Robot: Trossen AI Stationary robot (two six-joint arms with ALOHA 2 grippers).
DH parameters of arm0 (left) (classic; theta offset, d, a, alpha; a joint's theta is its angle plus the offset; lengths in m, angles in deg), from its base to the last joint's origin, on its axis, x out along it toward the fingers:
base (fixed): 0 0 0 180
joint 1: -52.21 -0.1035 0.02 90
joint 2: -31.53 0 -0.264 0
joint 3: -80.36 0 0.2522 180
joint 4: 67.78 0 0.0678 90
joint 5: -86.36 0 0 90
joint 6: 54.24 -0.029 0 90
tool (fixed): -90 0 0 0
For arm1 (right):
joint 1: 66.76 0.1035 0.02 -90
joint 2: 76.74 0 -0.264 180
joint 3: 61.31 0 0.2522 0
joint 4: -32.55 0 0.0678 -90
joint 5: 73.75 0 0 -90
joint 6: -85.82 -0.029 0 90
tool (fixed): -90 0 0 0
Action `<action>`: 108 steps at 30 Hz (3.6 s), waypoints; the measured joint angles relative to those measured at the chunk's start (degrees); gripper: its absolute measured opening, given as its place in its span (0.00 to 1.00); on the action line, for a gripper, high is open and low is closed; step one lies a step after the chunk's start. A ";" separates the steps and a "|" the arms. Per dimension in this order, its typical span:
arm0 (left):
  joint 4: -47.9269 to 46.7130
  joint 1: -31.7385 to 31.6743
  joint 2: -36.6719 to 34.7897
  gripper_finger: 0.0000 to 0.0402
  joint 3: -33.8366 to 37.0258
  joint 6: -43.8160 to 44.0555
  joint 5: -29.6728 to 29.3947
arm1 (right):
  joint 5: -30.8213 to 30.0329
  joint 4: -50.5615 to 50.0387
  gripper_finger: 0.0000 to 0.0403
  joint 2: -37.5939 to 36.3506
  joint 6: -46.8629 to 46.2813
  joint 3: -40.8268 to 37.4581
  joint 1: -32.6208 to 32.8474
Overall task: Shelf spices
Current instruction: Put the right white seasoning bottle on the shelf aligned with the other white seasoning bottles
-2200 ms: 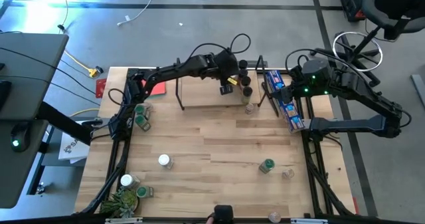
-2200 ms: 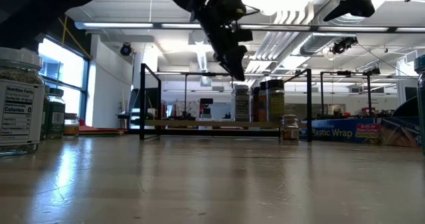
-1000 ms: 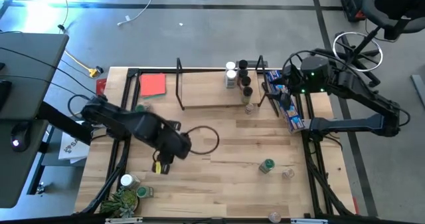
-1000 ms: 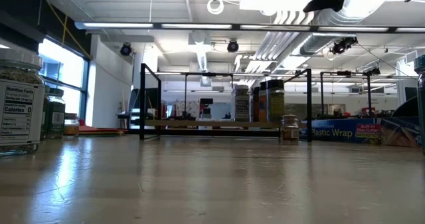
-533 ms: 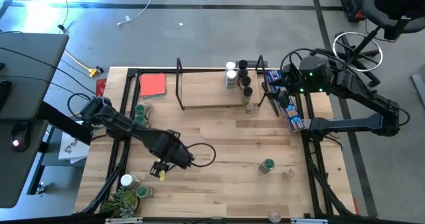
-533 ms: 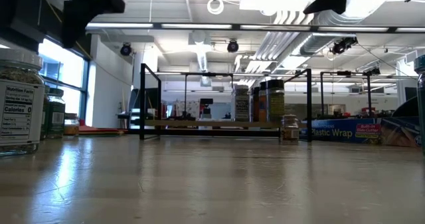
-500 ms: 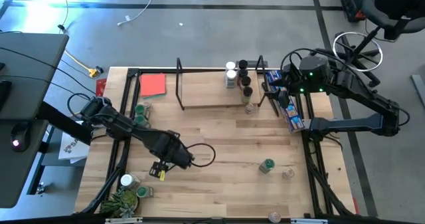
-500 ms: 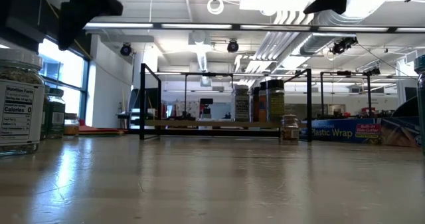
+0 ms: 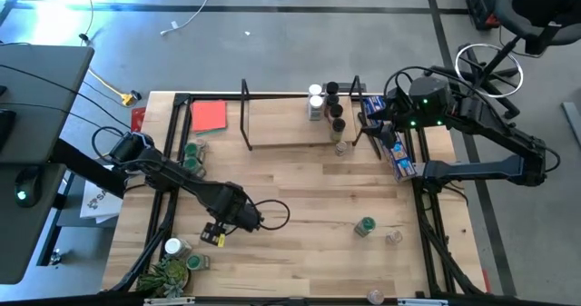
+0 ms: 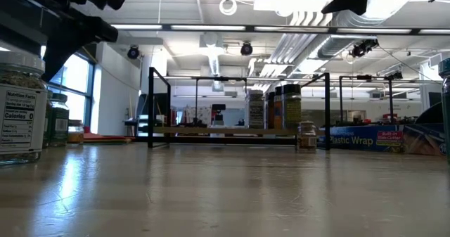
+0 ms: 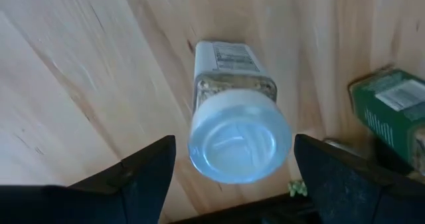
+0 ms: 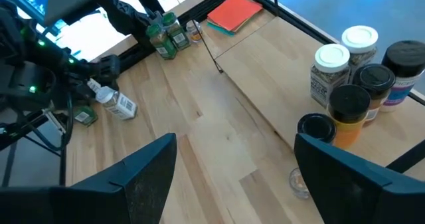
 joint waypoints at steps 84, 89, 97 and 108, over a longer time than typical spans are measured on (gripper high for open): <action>7.22 -32.57 37.25 0.61 -56.08 -33.34 -9.30 | -3.48 -11.77 0.75 -8.17 -10.10 0.00 0.02; 6.33 -32.59 38.35 0.59 -56.09 -33.67 -9.50 | -3.45 -11.74 0.75 -8.15 -10.05 -0.02 0.02; 6.13 -32.00 38.86 0.52 -56.06 -31.61 -11.47 | -3.41 -11.98 0.75 -8.15 -10.09 0.00 0.02; -0.35 -33.95 34.86 0.49 -59.24 -20.40 -8.87 | -3.68 -11.96 0.75 -8.15 -10.05 -0.02 0.01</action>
